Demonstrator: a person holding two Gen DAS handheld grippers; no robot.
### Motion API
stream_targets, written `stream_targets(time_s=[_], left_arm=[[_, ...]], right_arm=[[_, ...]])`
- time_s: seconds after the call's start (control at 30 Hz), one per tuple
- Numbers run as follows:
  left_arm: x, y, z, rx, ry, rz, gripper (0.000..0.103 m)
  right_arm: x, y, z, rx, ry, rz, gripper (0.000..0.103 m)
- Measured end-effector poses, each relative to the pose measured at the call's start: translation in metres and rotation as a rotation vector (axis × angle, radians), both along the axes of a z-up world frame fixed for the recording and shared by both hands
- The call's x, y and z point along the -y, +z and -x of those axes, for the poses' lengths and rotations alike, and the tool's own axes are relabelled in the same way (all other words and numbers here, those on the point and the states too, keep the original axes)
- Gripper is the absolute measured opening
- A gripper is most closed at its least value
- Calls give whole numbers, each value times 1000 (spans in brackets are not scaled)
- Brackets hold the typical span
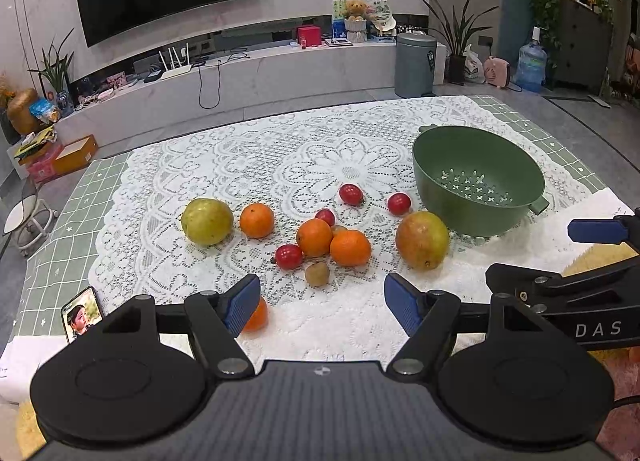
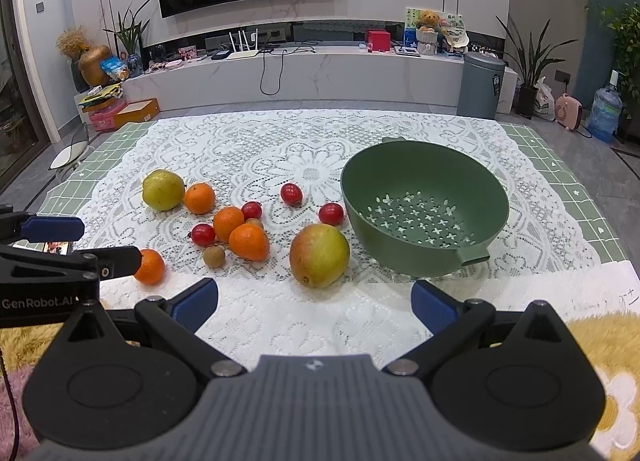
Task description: Organize fruits
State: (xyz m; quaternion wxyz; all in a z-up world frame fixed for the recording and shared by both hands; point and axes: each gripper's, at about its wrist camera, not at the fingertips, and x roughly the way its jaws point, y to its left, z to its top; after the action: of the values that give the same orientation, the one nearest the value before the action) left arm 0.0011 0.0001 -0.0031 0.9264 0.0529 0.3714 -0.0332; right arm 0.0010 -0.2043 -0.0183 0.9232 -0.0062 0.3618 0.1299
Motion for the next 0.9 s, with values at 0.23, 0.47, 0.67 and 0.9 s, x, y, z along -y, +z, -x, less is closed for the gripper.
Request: stream_targets(time_s=[0.23,0.47,0.67,0.9], left_arm=[[-1,-1,0,-2,1,-1,84],[-1,-1,0,-2,1,0,84],[-2,-2,1,-5,2,0,84],[-3,-3,2,-7,5,0,83]], right_arm=[[0,0,0,0,1,0,99],[0,0,0,0,1,-1,99],[0,0,0,-4,-1,-3,99],[1,-1,1,-7,-4,-9,99]])
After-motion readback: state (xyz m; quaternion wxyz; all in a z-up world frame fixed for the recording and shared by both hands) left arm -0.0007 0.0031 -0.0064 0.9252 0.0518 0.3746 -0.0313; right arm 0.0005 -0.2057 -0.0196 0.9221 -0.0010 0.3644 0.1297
